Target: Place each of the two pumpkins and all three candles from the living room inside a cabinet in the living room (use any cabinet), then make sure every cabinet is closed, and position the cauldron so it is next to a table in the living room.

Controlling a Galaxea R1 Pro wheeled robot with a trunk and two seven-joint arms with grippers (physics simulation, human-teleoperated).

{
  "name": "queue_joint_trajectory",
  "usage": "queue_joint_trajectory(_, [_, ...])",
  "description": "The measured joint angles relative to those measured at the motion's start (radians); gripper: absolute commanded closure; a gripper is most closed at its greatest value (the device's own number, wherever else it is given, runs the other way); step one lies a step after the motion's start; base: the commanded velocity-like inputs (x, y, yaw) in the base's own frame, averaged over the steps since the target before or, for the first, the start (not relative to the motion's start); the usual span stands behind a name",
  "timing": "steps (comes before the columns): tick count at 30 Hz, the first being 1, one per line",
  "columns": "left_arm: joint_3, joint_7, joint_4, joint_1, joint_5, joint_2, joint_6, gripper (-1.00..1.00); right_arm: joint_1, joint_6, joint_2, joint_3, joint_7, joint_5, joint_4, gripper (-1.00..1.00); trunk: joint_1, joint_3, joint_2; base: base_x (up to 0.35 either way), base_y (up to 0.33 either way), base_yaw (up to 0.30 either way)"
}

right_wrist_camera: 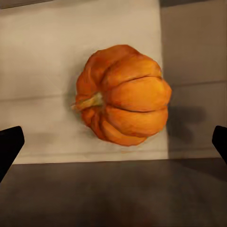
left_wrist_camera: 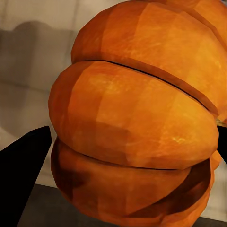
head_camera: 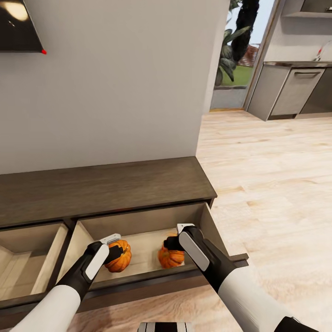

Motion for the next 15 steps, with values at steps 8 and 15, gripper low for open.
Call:
queue_joint_trajectory(8, [0.001,0.001,0.000,0.000,-0.002,0.000,0.000,1.00,0.000,0.000,0.000,0.000,0.001,0.000,0.000,-1.00,0.000,0.000,0.000,0.000,0.000,0.000])
queue_joint_trajectory(15, [0.000,0.001,0.000,0.000,0.000,0.001,0.001,1.00,0.000,0.000,0.000,0.000,0.001,0.000,0.000,-1.00,0.000,0.000,0.000,0.000,0.000,0.000])
